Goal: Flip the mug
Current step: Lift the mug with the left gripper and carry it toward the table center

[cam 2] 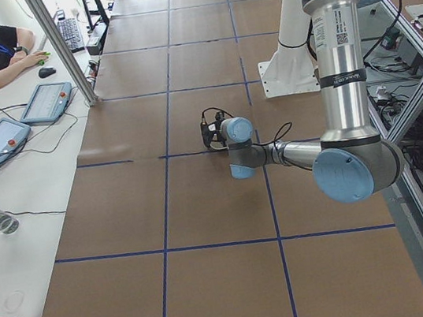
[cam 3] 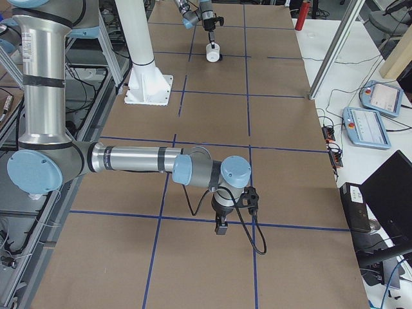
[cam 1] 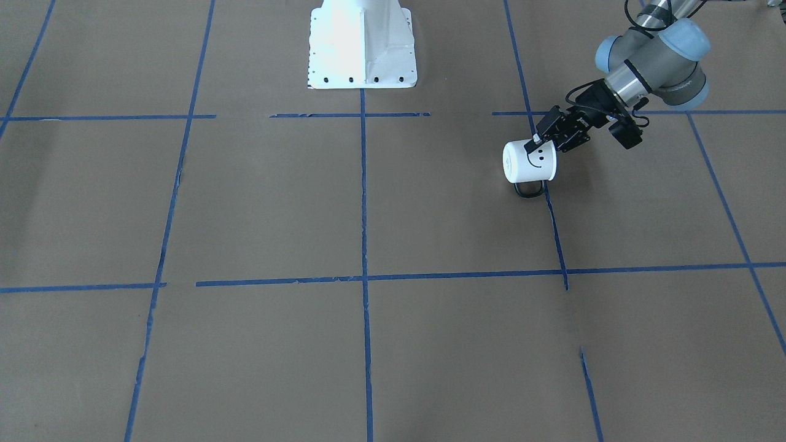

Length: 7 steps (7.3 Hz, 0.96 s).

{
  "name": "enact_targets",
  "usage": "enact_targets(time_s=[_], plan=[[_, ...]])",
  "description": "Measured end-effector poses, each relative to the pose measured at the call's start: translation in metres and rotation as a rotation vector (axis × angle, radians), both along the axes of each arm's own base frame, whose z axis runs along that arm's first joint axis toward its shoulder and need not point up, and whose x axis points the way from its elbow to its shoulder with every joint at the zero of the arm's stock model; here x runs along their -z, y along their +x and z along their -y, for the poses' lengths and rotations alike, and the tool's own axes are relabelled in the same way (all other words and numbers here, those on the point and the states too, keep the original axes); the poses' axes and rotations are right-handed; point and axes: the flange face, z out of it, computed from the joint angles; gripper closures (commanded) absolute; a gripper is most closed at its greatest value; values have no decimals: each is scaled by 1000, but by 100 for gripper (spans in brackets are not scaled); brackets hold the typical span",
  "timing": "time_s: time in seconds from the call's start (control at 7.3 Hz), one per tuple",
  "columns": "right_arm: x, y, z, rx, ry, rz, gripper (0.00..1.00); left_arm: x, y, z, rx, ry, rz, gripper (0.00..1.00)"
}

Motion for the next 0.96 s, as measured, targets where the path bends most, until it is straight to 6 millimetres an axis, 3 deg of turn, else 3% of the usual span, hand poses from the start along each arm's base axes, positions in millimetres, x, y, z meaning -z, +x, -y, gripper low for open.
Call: enact_targets(time_s=[0.27,0.68,0.96], plan=[[0,0,0,0,0,0,0,24,11,2,-47,27,-43,100],[0,0,0,0,0,0,0,76,23,16,-89,25,-124,100],[0,0,0,0,0,0,0,112,43,48,-82,-63,-57,100]])
